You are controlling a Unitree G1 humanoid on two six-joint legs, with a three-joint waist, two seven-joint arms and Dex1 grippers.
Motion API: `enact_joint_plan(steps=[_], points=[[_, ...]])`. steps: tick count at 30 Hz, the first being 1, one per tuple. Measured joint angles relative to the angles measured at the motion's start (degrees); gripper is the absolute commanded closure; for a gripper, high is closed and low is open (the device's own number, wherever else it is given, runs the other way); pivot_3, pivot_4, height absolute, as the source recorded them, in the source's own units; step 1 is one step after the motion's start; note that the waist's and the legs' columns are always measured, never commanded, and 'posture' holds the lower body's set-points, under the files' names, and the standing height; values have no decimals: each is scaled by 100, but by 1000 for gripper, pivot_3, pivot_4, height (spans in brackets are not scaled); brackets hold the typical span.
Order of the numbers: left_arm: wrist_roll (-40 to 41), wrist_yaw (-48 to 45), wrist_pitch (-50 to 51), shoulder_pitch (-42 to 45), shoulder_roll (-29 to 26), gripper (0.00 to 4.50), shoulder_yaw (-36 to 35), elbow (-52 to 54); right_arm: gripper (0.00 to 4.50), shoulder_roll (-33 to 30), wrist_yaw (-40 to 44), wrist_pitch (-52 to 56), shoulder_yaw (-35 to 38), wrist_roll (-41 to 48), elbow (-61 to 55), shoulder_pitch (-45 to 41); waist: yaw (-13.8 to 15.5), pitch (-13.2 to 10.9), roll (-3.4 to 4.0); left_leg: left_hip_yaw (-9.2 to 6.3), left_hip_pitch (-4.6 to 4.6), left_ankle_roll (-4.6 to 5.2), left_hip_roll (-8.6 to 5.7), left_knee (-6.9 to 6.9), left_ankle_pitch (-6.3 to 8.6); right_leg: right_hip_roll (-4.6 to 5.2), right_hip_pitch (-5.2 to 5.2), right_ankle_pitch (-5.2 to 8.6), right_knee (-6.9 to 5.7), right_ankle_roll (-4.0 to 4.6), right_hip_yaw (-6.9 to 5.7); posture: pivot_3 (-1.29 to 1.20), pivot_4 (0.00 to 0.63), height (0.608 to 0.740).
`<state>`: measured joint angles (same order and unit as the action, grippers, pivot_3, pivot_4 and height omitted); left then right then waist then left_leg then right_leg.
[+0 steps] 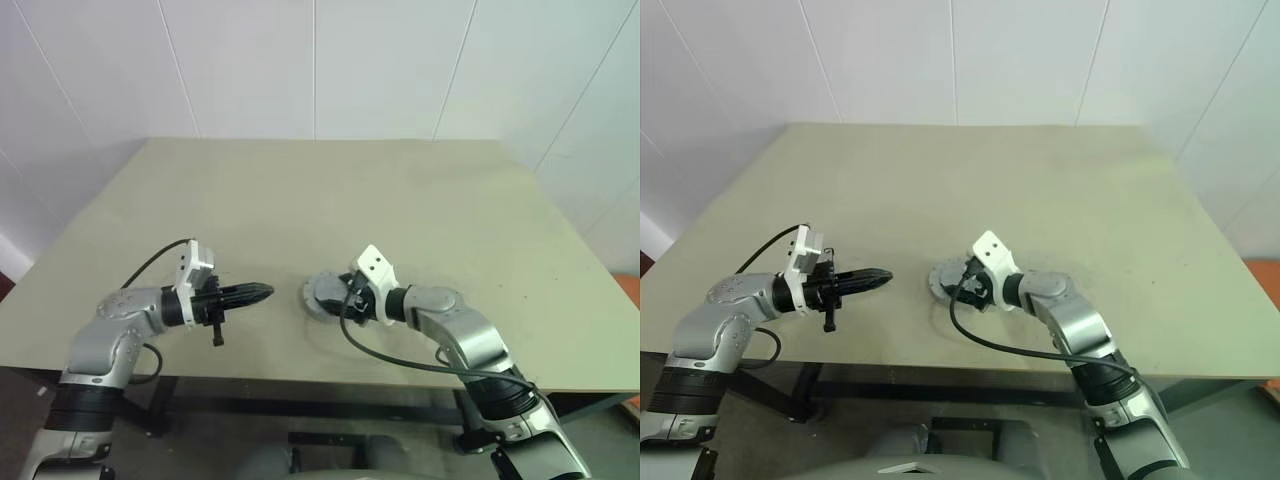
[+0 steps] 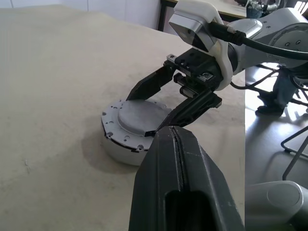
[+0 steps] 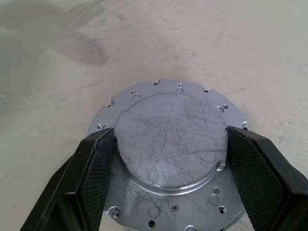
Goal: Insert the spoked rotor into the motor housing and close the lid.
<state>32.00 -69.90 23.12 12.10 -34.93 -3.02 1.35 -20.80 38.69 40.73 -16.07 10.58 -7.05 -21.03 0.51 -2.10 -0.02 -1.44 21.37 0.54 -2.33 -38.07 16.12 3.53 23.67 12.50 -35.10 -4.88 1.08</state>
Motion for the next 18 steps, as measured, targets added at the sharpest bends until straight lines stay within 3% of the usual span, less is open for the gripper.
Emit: enact_joint_plan(steps=[18], points=[[-2, 13, 7, 17, 47, 4500, 149, -1, 1278, -50, -119, -228, -130, -156, 80, -13, 8, 0, 0, 0, -5, 0, 0, -1, 0, 1, -4, 0, 0, 0, 0, 0, 0, 740]])
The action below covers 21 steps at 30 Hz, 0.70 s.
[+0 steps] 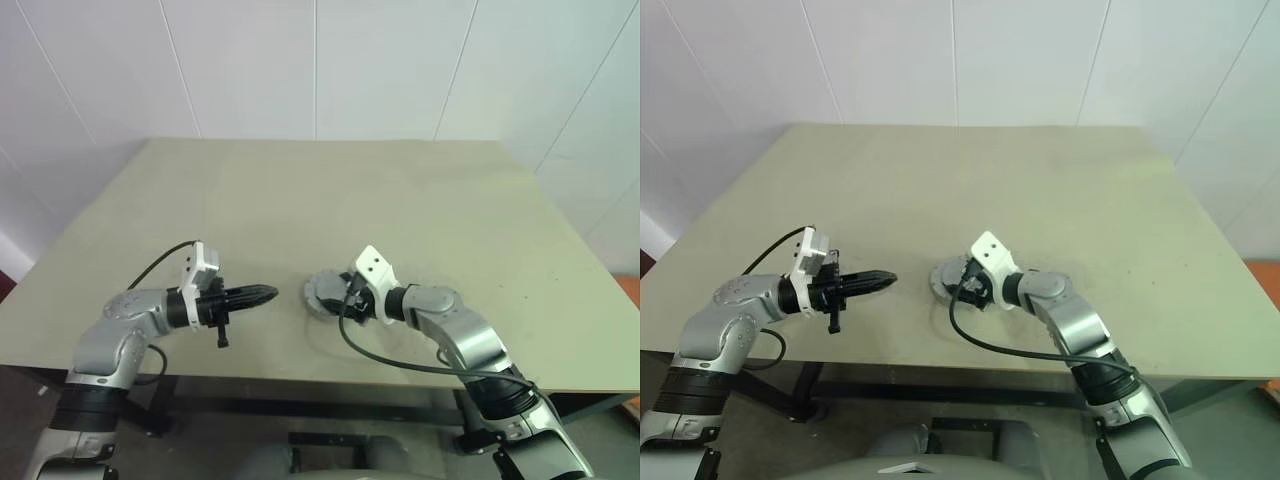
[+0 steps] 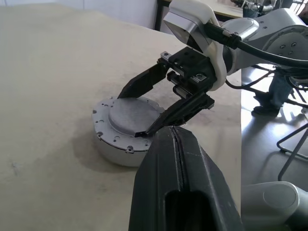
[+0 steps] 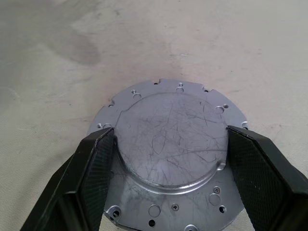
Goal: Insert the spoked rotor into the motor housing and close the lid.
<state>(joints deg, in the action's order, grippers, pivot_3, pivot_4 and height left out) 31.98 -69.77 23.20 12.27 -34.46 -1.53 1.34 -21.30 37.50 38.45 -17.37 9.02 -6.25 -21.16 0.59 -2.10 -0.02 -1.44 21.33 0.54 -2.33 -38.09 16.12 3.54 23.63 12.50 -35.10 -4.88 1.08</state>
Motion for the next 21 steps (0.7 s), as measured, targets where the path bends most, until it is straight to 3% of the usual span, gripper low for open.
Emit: enact_joint_plan(steps=[9, 21], points=[[-3, -1, -1, 48, 1, 4500, 23, -16, 1278, -419, 262, 129, -230, 2, -319, -37, 26, 3, -4, -2, 2, 6, -6, 0, 4, 10, -11, 8, 18, -12, -3, 0, 0, 740], [-155, 20, -30, 185, 184, 4500, 168, -144, 1278, -450, 202, 396, -359, -41, -340, -138, 28, 5, -7, -6, 0, 10, -7, 1, 8, 16, -18, 10, 25, -15, -4, 0, 0, 740]])
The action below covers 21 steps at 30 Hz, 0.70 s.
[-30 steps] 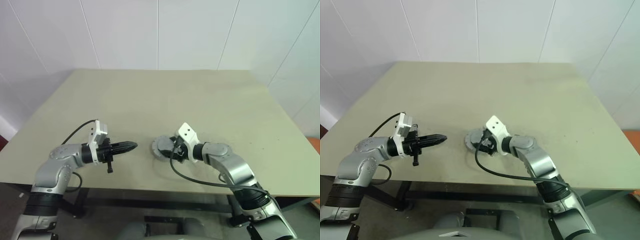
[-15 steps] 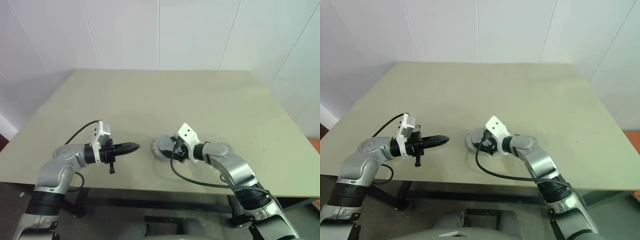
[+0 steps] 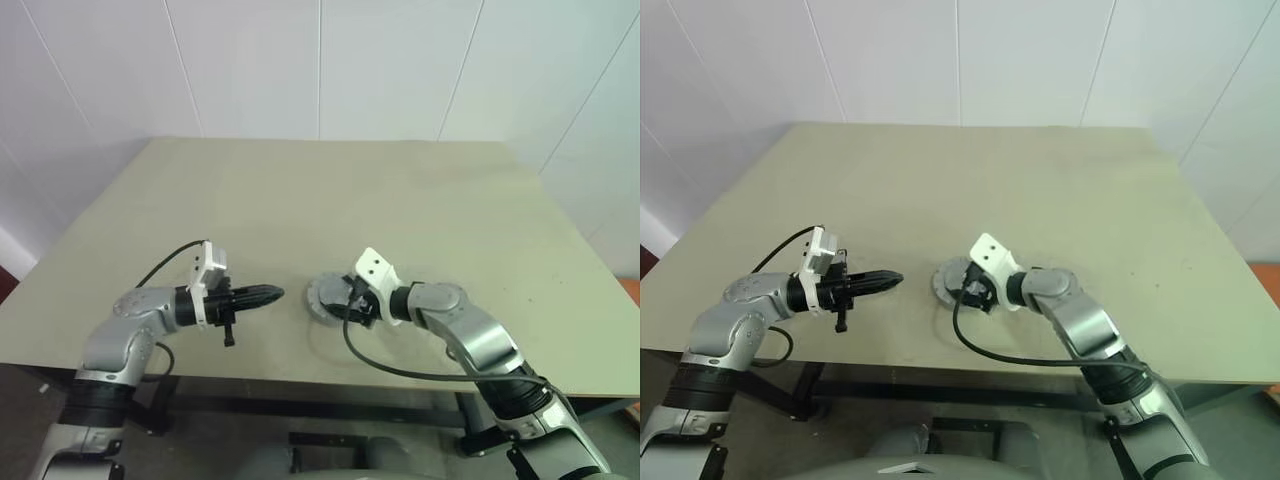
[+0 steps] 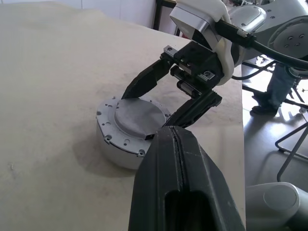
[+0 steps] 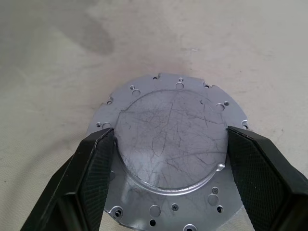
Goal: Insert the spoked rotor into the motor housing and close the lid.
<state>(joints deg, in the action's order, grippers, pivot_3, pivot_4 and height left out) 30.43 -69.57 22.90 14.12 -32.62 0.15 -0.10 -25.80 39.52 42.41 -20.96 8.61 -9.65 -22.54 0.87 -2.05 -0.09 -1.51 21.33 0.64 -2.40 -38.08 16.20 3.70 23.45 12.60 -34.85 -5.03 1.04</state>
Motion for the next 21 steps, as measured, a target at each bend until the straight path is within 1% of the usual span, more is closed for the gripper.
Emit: enact_joint_plan(steps=[7, 12, 16, 21], points=[[-125, 12, -100, 77, 155, 4500, 134, -107, 1278, -12, -46, 213, -76, -6, 0, -92, 0, 10, -3, -4, -10, -1, 0, 0, 1, 6, -8, 0, 3, 0, -1, 0, 0, 740], [-243, -9, -209, 248, 359, 4500, 322, -232, 1278, -45, -46, 292, -124, -47, 2, -123, -4, 28, 6, -12, -32, -11, 4, 5, 12, 7, -38, 11, 52, -19, -14, 0, 0, 740], [-492, -17, -520, 579, 608, 4500, 455, -804, 1278, -53, -43, 293, -123, -50, 25, -126, 3, 42, -9, -12, -33, -9, 4, 4, 13, 9, -44, 4, 61, -9, -14, 0, 0, 740], [-1009, 86, -1170, 1062, 1062, 4500, 751, -1849, 1278, -54, -28, 293, -136, -51, 64, -151, 6, 54, -10, -13, -39, -5, 3, 6, 13, 8, -51, -1, 61, -3, -15, 0, 0, 740]])
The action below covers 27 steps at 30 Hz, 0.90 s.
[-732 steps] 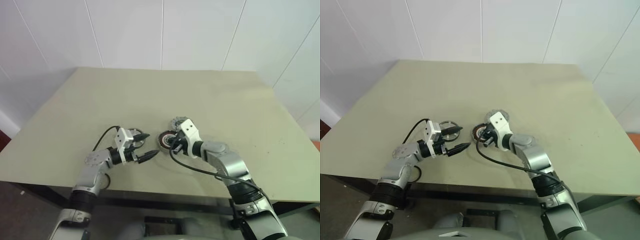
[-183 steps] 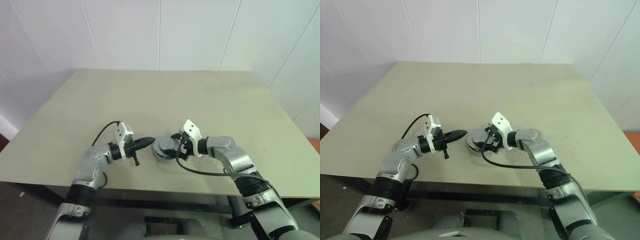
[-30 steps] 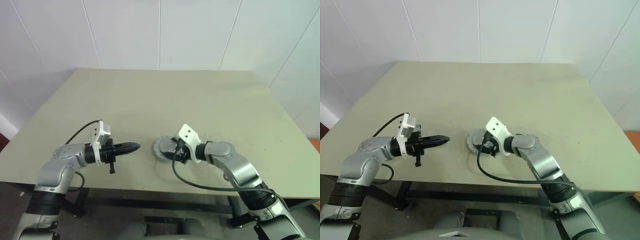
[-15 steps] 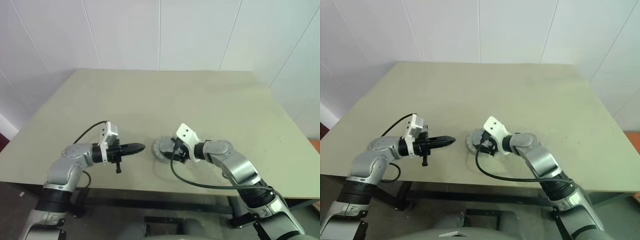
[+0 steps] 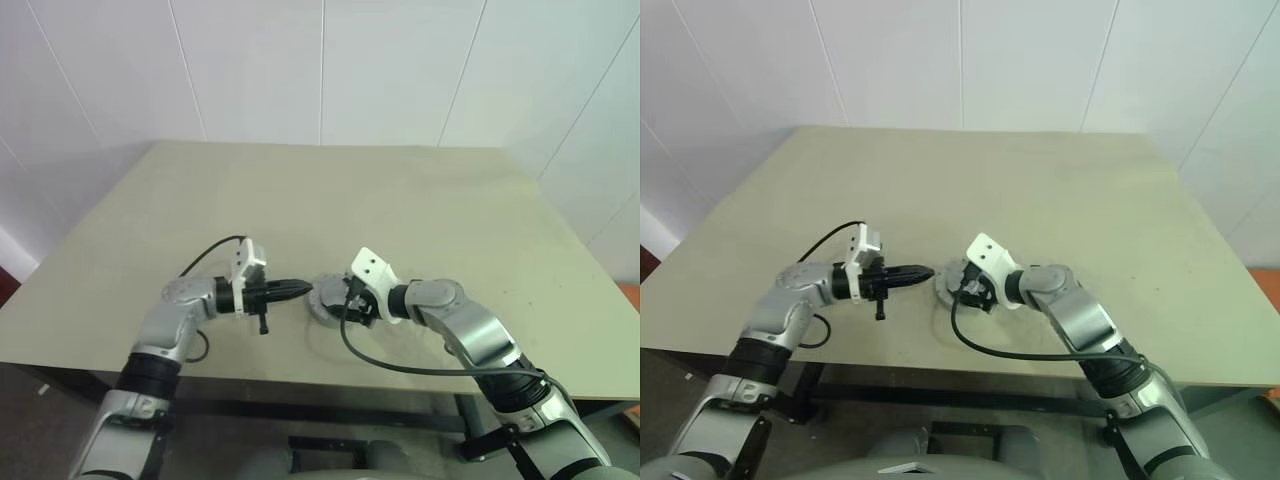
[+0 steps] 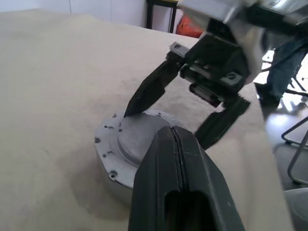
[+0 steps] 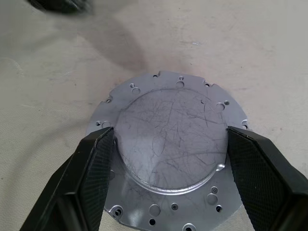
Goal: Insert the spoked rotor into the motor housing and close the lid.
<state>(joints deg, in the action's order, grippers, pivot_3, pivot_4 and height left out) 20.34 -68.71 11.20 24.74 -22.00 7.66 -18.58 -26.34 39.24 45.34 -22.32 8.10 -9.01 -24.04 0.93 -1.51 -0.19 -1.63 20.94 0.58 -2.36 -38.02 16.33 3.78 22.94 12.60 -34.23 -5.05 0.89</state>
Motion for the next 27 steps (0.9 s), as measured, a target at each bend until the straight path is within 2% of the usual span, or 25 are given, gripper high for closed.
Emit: enact_joint_plan(steps=[10, 21, 23, 25, 27], points=[[-606, 115, -907, 299, 656, 4500, 275, -1198, 1278, 0, -14, -1, 0, 0, 21, 4, 5, 5, -1, -2, -14, -1, 0, 1, 3, 3, -18, 11, 5, -19, -1, 0, 0, 740], [-1111, 374, -1832, 458, 854, 4500, 380, -1664, 1278, 55, -66, 36, 95, 40, 59, 71, 13, 6, 2, -3, -50, 0, 1, 6, 9, 12, -65, 20, 23, -31, -7, 0, 0, 740], [-1164, 425, -1820, 480, 865, 4500, 414, -1642, 536, 124, -53, 126, 255, 177, 86, 92, 16, 6, 3, -3, -49, 0, 1, 6, 9, 13, -64, 23, 23, -36, -10, 0, 0, 740], [-1176, 457, -1758, 480, 862, 4500, 422, -1578, 18, 187, 37, 233, 437, 355, 104, 142, 14, 5, 4, -3, -47, 3, 1, 7, 10, 16, -63, 27, 22, -43, -12, 0, 0, 740], [-1184, 487, -1662, 479, 864, 4500, 449, -1499, 18, 244, 165, 310, 602, 549, 150, 128, -5, 4, 3, -3, -45, 6, 1, 9, 12, 17, -61, 28, 22, -45, -12, 0, 0, 740]])
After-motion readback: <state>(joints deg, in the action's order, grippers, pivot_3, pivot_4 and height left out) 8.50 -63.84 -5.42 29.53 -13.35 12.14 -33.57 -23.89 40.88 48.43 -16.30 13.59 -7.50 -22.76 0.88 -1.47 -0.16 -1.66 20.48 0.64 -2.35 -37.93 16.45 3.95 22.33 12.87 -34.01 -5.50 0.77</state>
